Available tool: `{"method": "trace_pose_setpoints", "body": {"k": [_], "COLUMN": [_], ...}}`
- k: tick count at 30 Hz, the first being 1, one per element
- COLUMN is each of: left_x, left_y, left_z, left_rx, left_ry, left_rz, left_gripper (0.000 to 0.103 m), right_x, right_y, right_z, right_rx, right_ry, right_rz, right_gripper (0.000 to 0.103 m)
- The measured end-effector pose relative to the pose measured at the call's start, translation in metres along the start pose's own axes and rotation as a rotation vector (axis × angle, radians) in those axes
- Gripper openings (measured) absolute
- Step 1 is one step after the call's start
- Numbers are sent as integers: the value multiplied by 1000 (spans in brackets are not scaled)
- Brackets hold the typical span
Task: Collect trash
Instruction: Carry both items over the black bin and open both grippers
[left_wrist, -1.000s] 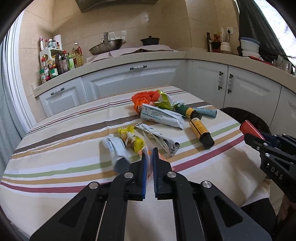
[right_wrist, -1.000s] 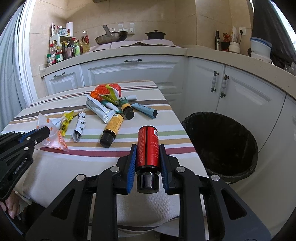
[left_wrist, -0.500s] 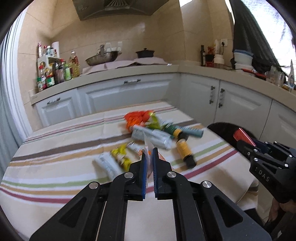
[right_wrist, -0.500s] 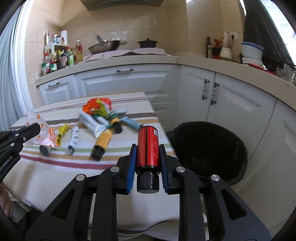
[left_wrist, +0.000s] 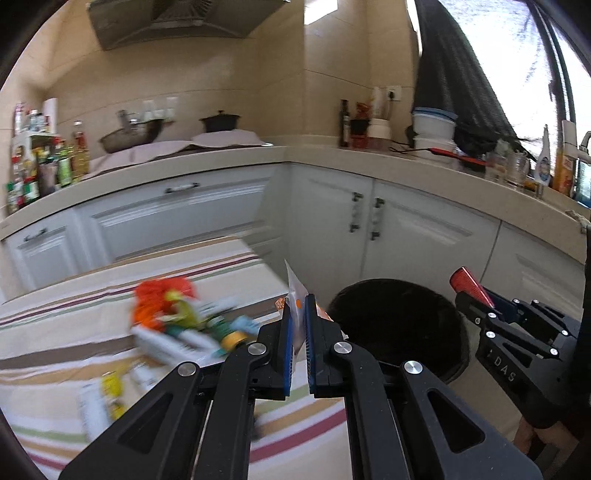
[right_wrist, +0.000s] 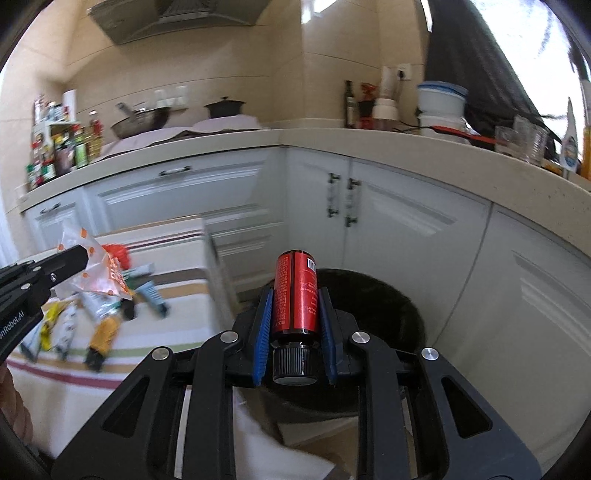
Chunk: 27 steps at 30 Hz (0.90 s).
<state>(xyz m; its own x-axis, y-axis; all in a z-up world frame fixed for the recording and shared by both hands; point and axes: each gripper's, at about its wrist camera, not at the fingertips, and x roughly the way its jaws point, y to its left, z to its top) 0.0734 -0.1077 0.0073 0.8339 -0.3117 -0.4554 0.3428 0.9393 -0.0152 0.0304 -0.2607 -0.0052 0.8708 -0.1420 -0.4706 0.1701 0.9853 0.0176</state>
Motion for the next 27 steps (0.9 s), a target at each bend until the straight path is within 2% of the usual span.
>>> {"method": "trace_pose_setpoints", "body": {"k": [7,19,21,22,23,24,25,27], "left_x": [52,129,140,148,152,156,160,160], "left_y": [-34,-67,-71,-72,-73,-73,-72,-70], "left_z": [18,31,30,29,27,25,24,24], "left_rx": [38,62,75,77,75,71,63,48], "left_ry": [36,146,168,192,208,223,244,247], "left_rz": [-36,-30,-24,-29,-28,-25,-28,-31], "left_gripper": [6,7,11,17,28,35,43,44], "right_x": [34,92,102,108,112,117,120,124], "right_y": [-37,-69,-73,-76,-77,-80,-80,-84], "right_z": [9,14,13,11,11,10,10,10], "right_rx": [59,108,116,123,126,130,134,148], "right_ry": [16,63,80,92,99,109,113,112], "right_rz": [-47,-71,-71,-72,-73,-76,-80,-85], "right_gripper": [23,23,23,25,26,29,38,43]}}
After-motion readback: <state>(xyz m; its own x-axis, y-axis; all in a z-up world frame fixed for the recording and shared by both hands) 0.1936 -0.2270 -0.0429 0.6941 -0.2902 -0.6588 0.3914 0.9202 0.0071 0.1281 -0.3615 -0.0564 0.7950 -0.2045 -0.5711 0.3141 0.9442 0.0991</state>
